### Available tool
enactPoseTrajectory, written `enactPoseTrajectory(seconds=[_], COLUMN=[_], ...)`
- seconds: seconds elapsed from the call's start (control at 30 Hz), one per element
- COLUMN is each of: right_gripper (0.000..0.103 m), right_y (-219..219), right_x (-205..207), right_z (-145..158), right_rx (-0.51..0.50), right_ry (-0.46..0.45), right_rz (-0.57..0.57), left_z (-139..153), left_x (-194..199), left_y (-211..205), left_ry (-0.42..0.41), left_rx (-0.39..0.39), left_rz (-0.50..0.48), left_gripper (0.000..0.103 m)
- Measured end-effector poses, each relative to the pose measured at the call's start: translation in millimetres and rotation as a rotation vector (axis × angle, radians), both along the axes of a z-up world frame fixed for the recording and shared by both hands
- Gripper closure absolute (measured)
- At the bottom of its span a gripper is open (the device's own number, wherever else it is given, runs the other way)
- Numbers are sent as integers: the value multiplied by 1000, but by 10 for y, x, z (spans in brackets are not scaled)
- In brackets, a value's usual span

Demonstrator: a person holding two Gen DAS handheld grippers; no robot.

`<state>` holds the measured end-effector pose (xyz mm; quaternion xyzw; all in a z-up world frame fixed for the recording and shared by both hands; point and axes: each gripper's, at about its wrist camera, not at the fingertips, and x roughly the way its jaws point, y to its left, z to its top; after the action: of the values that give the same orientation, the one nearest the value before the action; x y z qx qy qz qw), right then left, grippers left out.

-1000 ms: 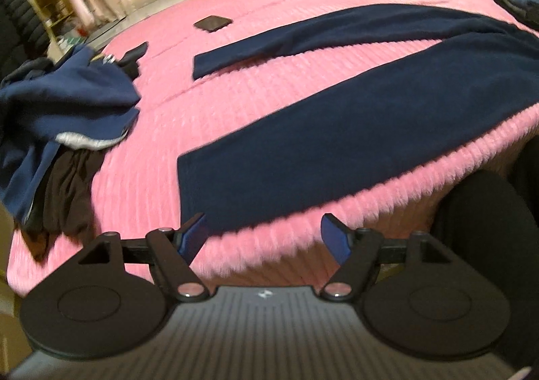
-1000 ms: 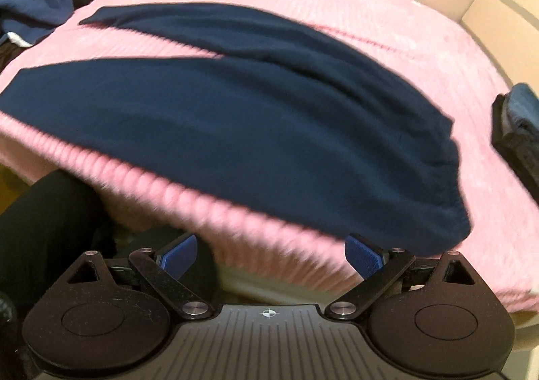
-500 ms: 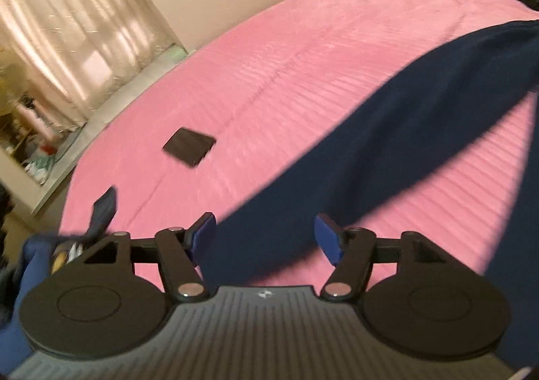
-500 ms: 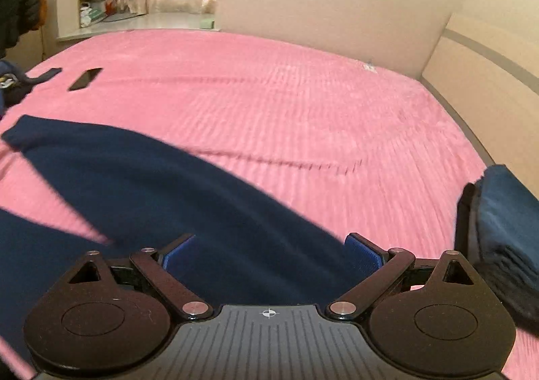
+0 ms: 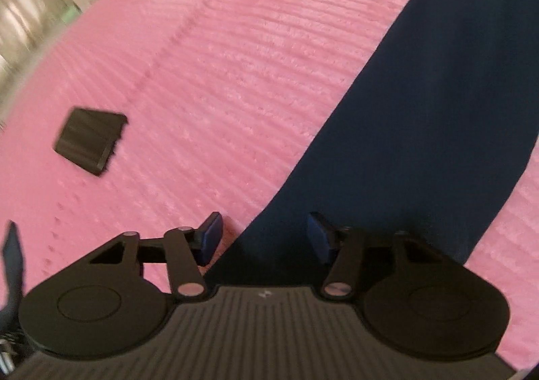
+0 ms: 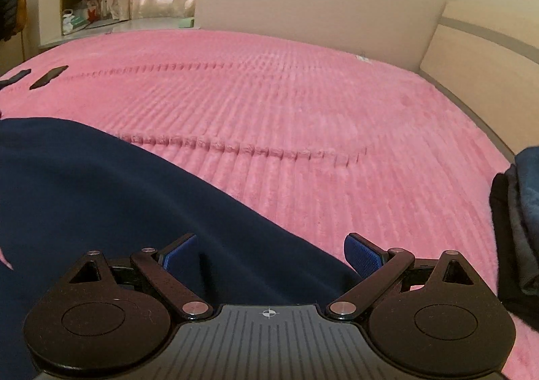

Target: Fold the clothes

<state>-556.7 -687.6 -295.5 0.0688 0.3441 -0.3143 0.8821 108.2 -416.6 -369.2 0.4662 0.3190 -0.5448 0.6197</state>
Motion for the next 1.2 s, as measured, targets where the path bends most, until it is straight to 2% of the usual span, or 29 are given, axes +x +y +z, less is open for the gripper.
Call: enactPoseTrajectory(seconds=[0.03,0.07,0.13,0.27,0.43,0.47,0.5,0.53,0.67,0.73,0.77,0.8,0.83,0.87,0.93,1.0,1.13,1.2], right_gripper=[7,7,7,7,7,10,18,35,36,36,39,51,76,93,95,96,96,96], right_y=[-22,-19,-2,-58,-260,-334,-408,-483,-677,-705,-738,-780,-779,-735,-578,-384,426,966], right_x=[-3,-6,-24,-141,-331,-363,-395,-405,-299,-248,-245,-250,-251,-245,-235,-256,-591,-895], right_z=[-21,-19,11,91,153,140,126,98,-122,-183,-187,-181,-161,-126,2,202,836,979], right_rx=[5,8,8,-8,-25,-12,1,32,158,161,187,225,244,237,186,86,-263,-422], right_ry=[-3,-6,-11,13,80,92,104,116,210,234,226,212,199,203,217,212,130,103], right_rz=[-7,-10,-12,-8,18,31,44,70,194,232,230,220,225,228,220,209,216,234], left_z=[11,38,51,111,202,198,183,163,77,34,18,5,6,14,41,135,626,870], left_x=[-18,-71,-210,-549,-964,-1019,-1058,-1091,-1117,-1116,-1112,-1107,-1109,-1114,-1140,-1208,-1489,-1747], left_y=[-18,-22,-42,87,390,427,459,490,480,448,437,426,427,433,452,504,817,1161], left_ry=[25,25,-27,-203,-439,-464,-479,-490,-498,-499,-505,-511,-514,-515,-519,-535,-612,-674], left_rx=[18,39,73,54,-44,-54,-60,-65,-58,-44,-38,-32,-30,-29,-31,-55,-204,-268], left_rz=[-18,-34,-72,-131,-159,-164,-164,-162,-147,-147,-150,-153,-153,-152,-148,-136,-93,-87], left_gripper=[80,83,99,100,100,100,100,100,100,100,100,100,100,100,100,100,100,100])
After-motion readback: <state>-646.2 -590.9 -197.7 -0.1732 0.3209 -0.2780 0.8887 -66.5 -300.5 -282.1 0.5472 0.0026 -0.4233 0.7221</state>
